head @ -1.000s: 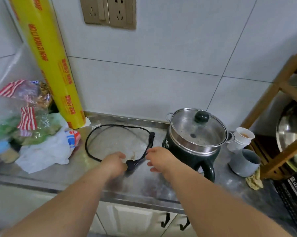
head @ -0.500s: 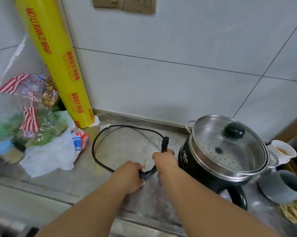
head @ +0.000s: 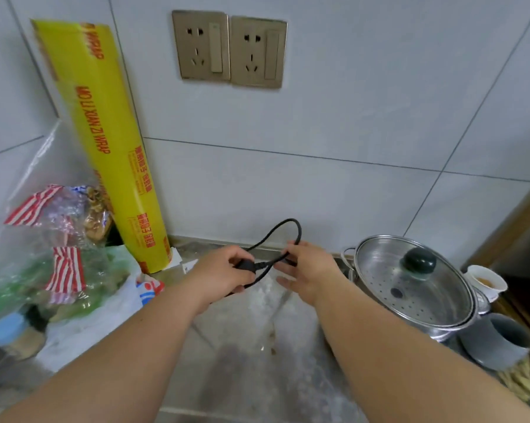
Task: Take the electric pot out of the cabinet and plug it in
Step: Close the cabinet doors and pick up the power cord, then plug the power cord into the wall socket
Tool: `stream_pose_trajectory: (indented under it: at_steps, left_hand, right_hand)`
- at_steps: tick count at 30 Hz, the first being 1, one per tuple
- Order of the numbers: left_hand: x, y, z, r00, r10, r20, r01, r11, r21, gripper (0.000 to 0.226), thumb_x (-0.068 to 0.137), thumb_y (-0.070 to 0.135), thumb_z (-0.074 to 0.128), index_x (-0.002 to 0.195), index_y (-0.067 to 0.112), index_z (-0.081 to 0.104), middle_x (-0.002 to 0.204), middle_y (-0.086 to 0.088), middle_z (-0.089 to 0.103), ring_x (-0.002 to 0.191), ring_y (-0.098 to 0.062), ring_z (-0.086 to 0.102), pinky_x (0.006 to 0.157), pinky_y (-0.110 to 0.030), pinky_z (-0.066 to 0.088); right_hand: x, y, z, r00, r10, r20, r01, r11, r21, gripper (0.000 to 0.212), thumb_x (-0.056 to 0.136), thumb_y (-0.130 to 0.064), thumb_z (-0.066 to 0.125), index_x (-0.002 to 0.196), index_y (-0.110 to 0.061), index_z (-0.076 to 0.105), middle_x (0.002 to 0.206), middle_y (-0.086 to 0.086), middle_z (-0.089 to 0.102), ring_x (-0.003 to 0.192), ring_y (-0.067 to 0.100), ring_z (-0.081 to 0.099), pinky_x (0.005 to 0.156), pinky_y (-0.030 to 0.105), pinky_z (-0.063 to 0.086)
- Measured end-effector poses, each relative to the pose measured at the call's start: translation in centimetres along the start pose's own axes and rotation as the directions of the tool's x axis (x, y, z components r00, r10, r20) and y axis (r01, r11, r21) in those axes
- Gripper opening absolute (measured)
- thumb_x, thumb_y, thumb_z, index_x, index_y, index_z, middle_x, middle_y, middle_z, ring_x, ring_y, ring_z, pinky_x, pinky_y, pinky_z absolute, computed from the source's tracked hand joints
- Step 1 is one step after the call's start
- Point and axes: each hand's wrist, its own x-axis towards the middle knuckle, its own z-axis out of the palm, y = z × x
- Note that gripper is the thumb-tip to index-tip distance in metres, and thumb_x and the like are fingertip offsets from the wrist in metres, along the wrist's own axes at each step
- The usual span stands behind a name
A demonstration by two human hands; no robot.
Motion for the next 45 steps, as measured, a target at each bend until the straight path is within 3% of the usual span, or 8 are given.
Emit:
stream_pose_trajectory:
  at_steps: [12, 18, 25, 30, 35, 37, 39, 45]
  left_hand:
    - [0.6, 1.6, -2.6, 0.994, 0.11, 0.001, -0.109, 0.986, -0.124, 0.019, 0.088, 0.018, 0.059, 0.094, 0.036, 0.059, 0.082, -0.001, 0.066, 0.066, -0.012, 0.07, 0.078, -0.035, 0.056]
    - [1.7, -0.2, -2.1, 0.99, 0.135, -0.047, -0.138, 0.988, -0.069, 0.014, 0.09, 0.024, 0.056, 0.085, 0.037, 0.06, 0.086, 0.004, 0.063, 0.064, -0.005, 0.067, 0.074, -0.028, 0.057]
    - [4.0, -1.9, -0.4, 0.985, 0.019, -0.169, -0.055, 0.977, -0.208, 0.016, 0.091, 0.021, 0.052, 0.083, 0.034, 0.058, 0.095, 0.002, 0.06, 0.076, -0.015, 0.071, 0.085, -0.04, 0.056]
    - [4.5, -2.2, -0.4, 0.955, -0.173, -0.24, 0.018, 0.844, -0.536, 0.008, 0.091, 0.02, 0.05, 0.088, 0.021, 0.057, 0.099, -0.007, 0.059, 0.076, -0.02, 0.071, 0.067, -0.028, 0.056]
    - [4.2, -1.8, -1.2, 0.925, -0.277, -0.262, 0.012, 0.707, -0.707, 0.005, 0.09, 0.012, 0.054, 0.086, 0.01, 0.057, 0.095, -0.013, 0.057, 0.086, -0.025, 0.063, 0.081, -0.034, 0.052]
    - [4.0, -1.7, -1.5, 0.915, -0.278, -0.293, -0.008, 0.711, -0.703, 0.007, 0.087, 0.012, 0.059, 0.081, 0.009, 0.058, 0.081, -0.012, 0.058, 0.08, -0.02, 0.059, 0.083, -0.034, 0.052]
    - [3.7, -1.4, -1.8, 0.904, -0.25, -0.348, -0.047, 0.749, -0.66, 0.014, 0.083, 0.007, 0.063, 0.07, 0.01, 0.056, 0.067, -0.011, 0.054, 0.069, -0.021, 0.054, 0.076, -0.033, 0.05]
    - [3.2, 3.2, -2.9, 0.843, -0.134, -0.521, -0.228, 0.788, -0.571, 0.052, 0.061, 0.011, 0.075, 0.105, 0.016, 0.046, 0.086, -0.002, 0.053, 0.078, -0.025, 0.058, 0.078, -0.034, 0.05]
  right_hand:
    - [-1.7, -1.6, 3.4, 0.997, -0.058, 0.058, 0.05, 0.989, 0.137, 0.012, 0.092, -0.022, 0.052, 0.099, -0.016, 0.059, 0.089, 0.008, 0.058, 0.074, 0.025, 0.063, 0.058, 0.038, 0.053]
    - [0.0, 0.6, 0.9, 0.969, -0.211, -0.124, 0.097, 0.796, -0.598, 0.026, 0.092, -0.031, 0.042, 0.074, -0.015, 0.052, 0.068, 0.002, 0.049, 0.068, 0.022, 0.05, 0.065, 0.029, 0.042]
    - [2.0, 6.7, -0.4, 0.971, -0.155, -0.183, -0.037, 0.655, -0.755, 0.067, 0.088, -0.06, 0.033, 0.118, -0.005, 0.056, 0.115, 0.019, 0.058, 0.11, 0.035, 0.053, 0.096, 0.04, 0.043]
    - [3.1, 9.5, -1.8, 0.942, -0.119, -0.315, -0.244, 0.404, -0.882, 0.059, 0.082, -0.022, 0.048, 0.136, -0.017, 0.026, 0.128, 0.019, 0.036, 0.107, 0.03, 0.042, 0.077, 0.033, 0.039]
    - [4.1, 10.3, -1.7, 0.926, -0.096, -0.365, -0.179, 0.739, -0.65, 0.044, 0.086, -0.01, 0.047, 0.13, -0.01, 0.04, 0.121, 0.012, 0.054, 0.098, 0.026, 0.052, 0.067, 0.024, 0.038]
    - [4.5, 10.2, -1.2, 0.931, -0.026, -0.365, -0.26, 0.656, -0.709, 0.033, 0.09, -0.01, 0.046, 0.122, -0.008, 0.051, 0.105, 0.005, 0.059, 0.092, 0.025, 0.056, 0.071, 0.031, 0.039]
    - [4.6, 8.4, -0.6, 0.871, 0.234, -0.433, -0.244, 0.969, 0.034, 0.021, 0.089, -0.007, 0.049, 0.108, -0.004, 0.055, 0.078, 0.007, 0.055, 0.068, 0.022, 0.056, 0.059, 0.03, 0.043]
    - [0.6, 4.1, 0.3, 0.941, 0.204, -0.271, -0.106, 0.936, 0.335, 0.019, 0.093, -0.024, 0.045, 0.085, -0.009, 0.052, 0.051, 0.002, 0.04, 0.037, 0.015, 0.035, 0.038, 0.022, 0.036]
